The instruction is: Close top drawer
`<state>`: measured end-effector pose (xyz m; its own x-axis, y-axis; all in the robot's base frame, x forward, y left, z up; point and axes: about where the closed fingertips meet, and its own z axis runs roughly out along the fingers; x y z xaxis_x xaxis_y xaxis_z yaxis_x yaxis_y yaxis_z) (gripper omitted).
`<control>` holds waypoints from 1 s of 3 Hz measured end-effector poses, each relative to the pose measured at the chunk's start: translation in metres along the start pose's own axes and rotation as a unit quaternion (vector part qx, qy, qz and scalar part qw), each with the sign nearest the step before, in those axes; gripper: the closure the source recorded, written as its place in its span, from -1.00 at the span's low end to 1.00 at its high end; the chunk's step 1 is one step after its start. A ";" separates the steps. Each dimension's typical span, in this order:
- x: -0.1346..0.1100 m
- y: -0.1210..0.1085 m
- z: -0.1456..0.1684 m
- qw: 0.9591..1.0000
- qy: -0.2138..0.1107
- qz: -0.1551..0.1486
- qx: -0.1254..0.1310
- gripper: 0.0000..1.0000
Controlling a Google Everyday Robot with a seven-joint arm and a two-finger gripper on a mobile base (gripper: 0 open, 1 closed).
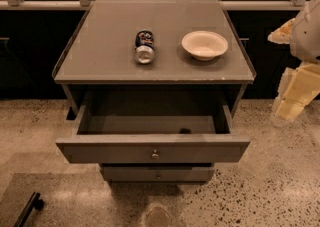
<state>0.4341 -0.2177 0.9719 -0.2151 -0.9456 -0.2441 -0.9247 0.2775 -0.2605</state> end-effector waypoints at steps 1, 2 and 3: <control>0.012 0.026 0.030 0.999 -0.052 0.004 -0.007 -1.00; 0.032 0.060 0.107 0.990 -0.125 0.056 -0.046 -1.00; 0.036 0.091 0.203 0.974 -0.179 0.108 -0.088 -1.00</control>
Offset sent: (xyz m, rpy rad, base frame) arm -0.0148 0.0101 -0.2667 0.5626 0.0507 -0.1190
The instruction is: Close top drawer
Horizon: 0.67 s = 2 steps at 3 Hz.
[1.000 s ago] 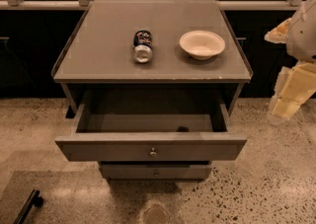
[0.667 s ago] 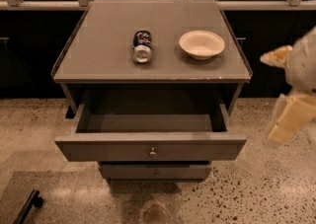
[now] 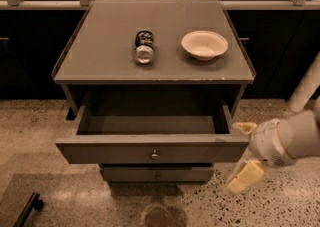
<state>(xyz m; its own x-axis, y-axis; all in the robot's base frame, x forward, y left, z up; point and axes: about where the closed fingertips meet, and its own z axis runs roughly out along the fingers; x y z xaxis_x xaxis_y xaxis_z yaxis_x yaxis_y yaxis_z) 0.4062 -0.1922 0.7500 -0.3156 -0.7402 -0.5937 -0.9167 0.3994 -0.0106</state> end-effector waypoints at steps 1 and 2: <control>0.006 -0.014 0.014 1.000 -0.009 0.010 0.021 -0.62; 0.005 -0.014 0.013 1.000 -0.009 0.010 0.021 -0.15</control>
Offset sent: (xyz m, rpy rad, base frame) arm 0.0138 -0.0022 -0.0169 0.0107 -0.0215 -0.0406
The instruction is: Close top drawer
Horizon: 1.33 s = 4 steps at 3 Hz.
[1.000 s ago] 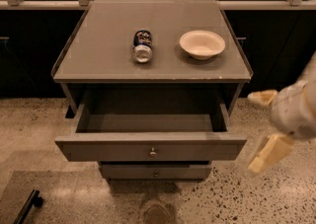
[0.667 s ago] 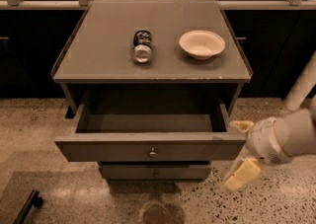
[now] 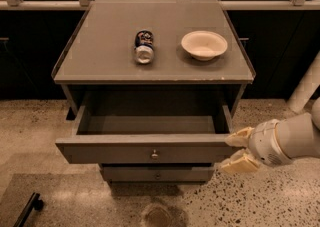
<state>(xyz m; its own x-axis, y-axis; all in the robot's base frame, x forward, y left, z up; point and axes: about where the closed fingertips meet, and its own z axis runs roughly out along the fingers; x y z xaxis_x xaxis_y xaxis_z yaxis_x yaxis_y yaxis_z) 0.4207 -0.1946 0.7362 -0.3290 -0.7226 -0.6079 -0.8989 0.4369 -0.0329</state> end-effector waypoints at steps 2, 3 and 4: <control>0.038 0.011 0.032 0.997 -0.044 0.060 -0.016 0.78; 0.070 0.005 0.082 0.990 -0.081 0.106 -0.036 1.00; 0.082 -0.016 0.116 0.988 -0.094 0.117 -0.031 1.00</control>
Offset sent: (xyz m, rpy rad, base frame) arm -0.0204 -0.0183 -0.1390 0.3548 0.1654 -0.1975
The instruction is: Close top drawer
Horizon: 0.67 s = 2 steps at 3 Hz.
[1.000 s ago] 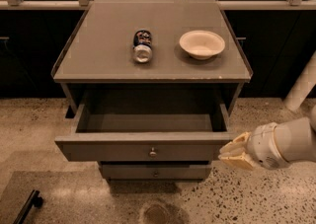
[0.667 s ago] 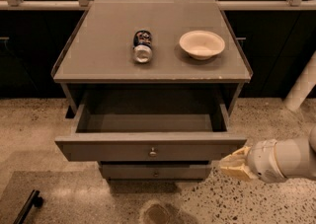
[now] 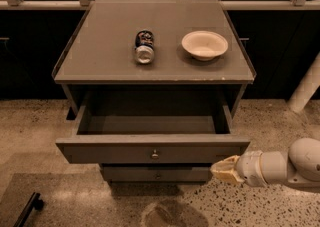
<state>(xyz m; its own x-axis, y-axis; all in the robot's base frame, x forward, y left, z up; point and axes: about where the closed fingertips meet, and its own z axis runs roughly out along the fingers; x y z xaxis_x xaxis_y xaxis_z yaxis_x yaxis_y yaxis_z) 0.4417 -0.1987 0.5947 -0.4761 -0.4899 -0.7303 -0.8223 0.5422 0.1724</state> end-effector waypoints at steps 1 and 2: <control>-0.017 -0.033 0.018 0.999 -0.015 -0.025 0.028 1.00; -0.019 -0.035 0.019 0.999 -0.016 -0.028 0.032 1.00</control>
Offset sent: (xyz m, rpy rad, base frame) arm 0.1461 0.0156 0.0144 -0.1129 -0.2689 -0.0278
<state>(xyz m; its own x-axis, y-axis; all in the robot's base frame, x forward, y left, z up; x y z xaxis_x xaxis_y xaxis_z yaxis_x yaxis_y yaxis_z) 0.4853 -0.1954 0.5895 -0.4190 -0.4984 -0.7590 -0.8250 0.5581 0.0890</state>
